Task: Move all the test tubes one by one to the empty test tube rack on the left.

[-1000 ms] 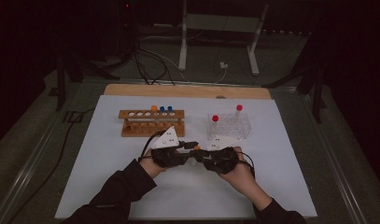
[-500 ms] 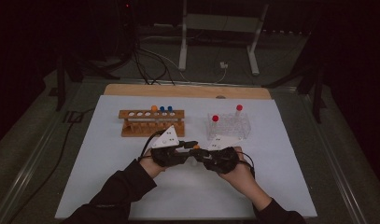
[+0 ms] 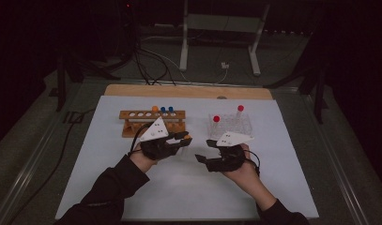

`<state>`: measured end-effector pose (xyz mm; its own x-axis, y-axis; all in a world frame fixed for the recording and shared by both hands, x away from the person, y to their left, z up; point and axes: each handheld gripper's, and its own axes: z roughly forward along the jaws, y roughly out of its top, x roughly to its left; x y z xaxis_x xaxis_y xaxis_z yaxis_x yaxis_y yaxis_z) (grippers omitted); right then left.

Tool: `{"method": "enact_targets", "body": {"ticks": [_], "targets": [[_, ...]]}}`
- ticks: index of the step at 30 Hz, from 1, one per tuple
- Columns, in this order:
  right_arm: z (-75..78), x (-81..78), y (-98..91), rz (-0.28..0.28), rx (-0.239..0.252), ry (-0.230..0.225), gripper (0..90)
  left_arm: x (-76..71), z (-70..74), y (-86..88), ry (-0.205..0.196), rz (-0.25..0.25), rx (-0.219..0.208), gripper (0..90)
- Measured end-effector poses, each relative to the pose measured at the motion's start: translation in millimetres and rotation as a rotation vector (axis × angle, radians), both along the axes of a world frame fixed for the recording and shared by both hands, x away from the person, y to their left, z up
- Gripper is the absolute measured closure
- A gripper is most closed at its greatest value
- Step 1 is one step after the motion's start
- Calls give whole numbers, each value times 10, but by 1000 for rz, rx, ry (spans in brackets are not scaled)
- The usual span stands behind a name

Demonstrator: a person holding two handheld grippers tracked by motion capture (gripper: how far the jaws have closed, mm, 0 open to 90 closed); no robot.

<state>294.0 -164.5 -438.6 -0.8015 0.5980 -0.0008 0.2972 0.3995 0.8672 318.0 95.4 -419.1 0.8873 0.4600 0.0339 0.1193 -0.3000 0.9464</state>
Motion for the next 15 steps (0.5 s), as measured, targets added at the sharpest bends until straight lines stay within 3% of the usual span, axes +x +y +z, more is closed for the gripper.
{"method": "enact_targets", "body": {"ticks": [3,8,13,15], "targets": [[14,-1,-10,-7,21,2,202,25,45,84,-8,26,-1,722],[34,-2,-31,-10,48,1,143,62,128,235,-25,75,-13,722],[47,-5,-62,33,72,4,34,136,199,410,-34,138,-16,722],[50,-6,-68,30,75,2,31,170,221,475,-34,162,-20,722]]}}
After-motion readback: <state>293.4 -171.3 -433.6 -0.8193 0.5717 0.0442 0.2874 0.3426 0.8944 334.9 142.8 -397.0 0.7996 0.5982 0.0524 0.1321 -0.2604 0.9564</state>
